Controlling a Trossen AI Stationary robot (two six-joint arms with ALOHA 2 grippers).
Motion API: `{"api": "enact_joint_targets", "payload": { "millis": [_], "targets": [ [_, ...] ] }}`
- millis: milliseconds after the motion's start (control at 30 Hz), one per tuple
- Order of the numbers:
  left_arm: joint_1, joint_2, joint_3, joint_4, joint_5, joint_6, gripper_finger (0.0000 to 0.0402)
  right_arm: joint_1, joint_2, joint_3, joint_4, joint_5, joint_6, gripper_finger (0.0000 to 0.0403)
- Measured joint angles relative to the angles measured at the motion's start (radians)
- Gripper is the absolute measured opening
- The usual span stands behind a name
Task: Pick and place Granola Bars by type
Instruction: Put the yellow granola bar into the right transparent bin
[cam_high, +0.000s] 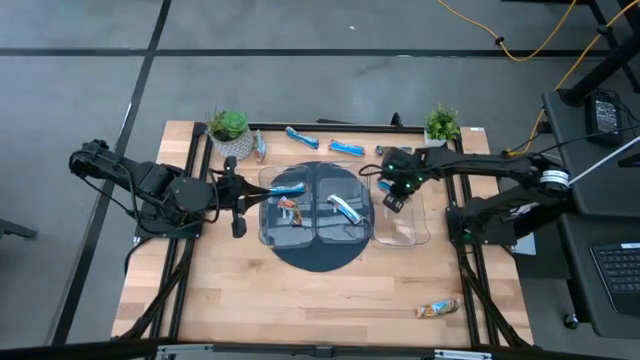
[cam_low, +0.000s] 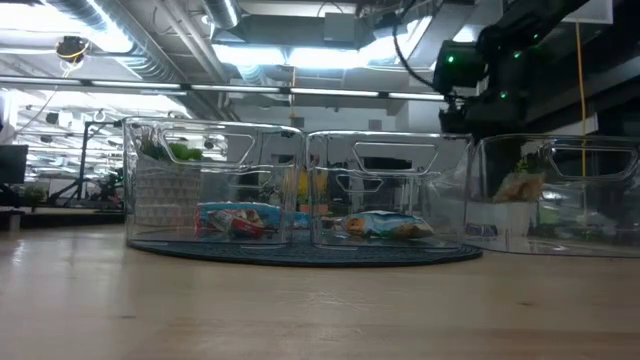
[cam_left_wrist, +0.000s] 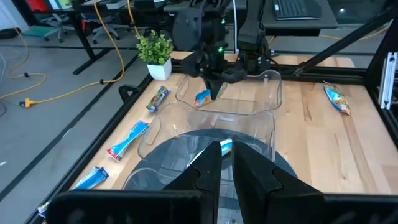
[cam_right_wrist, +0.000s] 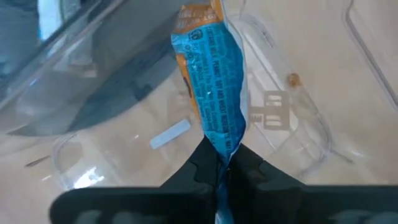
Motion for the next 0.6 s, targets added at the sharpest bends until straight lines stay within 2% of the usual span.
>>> {"api": "enact_joint_targets", "payload": {
  "millis": [300,600],
  "targets": [
    [0.000,0.000,0.000,-0.031,0.001,0.000,0.0031,-0.040,0.089,0.000,0.010,0.000,-0.045,0.0030],
    [0.000,0.004,0.000,-0.030,-0.005,0.002,0.0031,-0.047,0.105,0.003,0.006,-0.001,-0.064,0.0034]
  ]
}}
